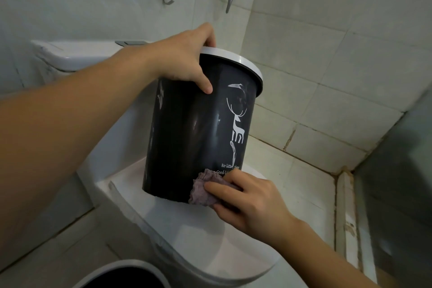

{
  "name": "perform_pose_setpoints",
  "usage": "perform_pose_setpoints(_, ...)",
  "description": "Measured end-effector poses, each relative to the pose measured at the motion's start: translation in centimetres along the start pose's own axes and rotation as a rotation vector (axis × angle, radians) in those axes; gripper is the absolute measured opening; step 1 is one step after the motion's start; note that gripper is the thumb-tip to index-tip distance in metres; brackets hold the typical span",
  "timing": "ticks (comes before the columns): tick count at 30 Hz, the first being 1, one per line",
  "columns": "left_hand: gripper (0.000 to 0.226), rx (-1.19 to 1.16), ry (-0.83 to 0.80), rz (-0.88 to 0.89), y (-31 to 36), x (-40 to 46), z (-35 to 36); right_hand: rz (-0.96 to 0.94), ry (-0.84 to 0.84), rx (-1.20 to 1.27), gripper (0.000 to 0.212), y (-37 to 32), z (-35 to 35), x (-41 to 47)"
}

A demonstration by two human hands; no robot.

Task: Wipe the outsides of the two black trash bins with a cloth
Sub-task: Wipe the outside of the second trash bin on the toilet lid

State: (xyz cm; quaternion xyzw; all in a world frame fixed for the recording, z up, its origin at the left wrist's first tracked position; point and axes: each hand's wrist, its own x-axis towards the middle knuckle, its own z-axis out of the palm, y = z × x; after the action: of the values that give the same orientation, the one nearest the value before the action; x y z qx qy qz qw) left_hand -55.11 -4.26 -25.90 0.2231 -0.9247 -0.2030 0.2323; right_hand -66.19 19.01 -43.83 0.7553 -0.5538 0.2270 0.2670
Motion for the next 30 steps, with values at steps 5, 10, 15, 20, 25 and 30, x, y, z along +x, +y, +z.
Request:
perform_pose_setpoints(5, 0.094, 0.032, -0.099, 0.019, 0.9, -0.1, 0.2, -0.009, -0.020, 0.000, 0.021, -0.1, 0.0, 0.0)
perform_pose_setpoints(10, 0.085, -0.018, -0.079, 0.011, 0.7, -0.4, 0.1, -0.006, -0.024, -0.011, 0.022, -0.1, 0.0, 0.0)
perform_pose_setpoints(15, 0.092, -0.022, -0.136, 0.046, 0.8, -0.5, -0.1, -0.034, -0.031, -0.024, 0.022, -0.1, 0.0, 0.1)
perform_pose_setpoints(20, 0.082, -0.015, -0.174, 0.066, 1.1, -0.4, -0.2, -0.032, -0.019, -0.027, 0.023, 0.4, -0.5, 1.0)
perform_pose_setpoints(25, 0.075, -0.047, -0.168, 0.090, 1.0, -0.4, -0.1, 0.081, 0.087, -0.069, 0.029, 2.1, -1.7, 4.4)
perform_pose_setpoints(30, 0.072, -0.078, -0.174, 0.092, 0.7, -0.5, 0.0, 0.253, 0.226, -0.110, 0.033, 3.4, -2.7, 7.7)
